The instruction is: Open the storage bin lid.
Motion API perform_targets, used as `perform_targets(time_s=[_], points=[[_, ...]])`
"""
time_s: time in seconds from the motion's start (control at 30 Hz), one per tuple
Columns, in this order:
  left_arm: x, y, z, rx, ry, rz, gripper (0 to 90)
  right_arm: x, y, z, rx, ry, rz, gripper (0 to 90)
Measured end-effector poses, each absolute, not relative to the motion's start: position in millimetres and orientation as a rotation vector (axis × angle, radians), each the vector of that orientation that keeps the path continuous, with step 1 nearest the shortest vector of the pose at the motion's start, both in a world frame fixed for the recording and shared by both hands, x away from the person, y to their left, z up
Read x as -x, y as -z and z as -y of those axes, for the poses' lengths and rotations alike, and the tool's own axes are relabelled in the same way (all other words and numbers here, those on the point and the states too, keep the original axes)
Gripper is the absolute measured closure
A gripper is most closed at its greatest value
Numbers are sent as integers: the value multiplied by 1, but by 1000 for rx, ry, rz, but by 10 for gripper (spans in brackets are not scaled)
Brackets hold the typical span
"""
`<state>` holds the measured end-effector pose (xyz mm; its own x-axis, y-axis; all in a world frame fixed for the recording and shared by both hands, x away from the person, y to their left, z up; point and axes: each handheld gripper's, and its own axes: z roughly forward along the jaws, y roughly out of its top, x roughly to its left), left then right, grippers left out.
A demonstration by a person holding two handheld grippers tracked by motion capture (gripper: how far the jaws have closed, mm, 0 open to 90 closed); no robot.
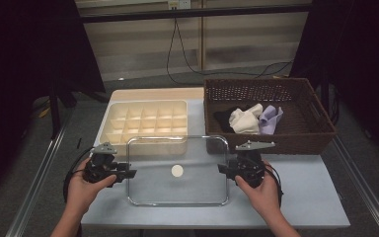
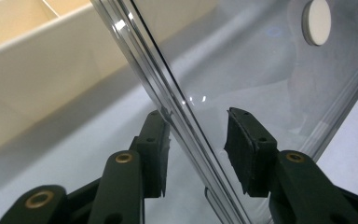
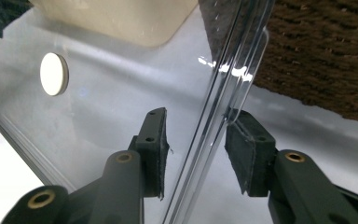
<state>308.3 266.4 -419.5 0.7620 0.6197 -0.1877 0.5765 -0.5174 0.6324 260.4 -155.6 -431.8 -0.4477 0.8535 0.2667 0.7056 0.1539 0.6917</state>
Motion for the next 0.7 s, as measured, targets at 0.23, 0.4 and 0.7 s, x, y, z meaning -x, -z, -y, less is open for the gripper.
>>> perform_targets(time_s=[0.23,0.4,0.7], points=[[-308,424,-269,-2213,-87,-902,595,-258,435,154,-1508,-1184,-2228,579],[-315,423,-265,-2202,-135,-895,574,-262,431,157,-1489,-1189,-2175,575],[-314,421,-266,-2197,-114,-902,603,-264,431,162,-1498,-1189,-2188,598]])
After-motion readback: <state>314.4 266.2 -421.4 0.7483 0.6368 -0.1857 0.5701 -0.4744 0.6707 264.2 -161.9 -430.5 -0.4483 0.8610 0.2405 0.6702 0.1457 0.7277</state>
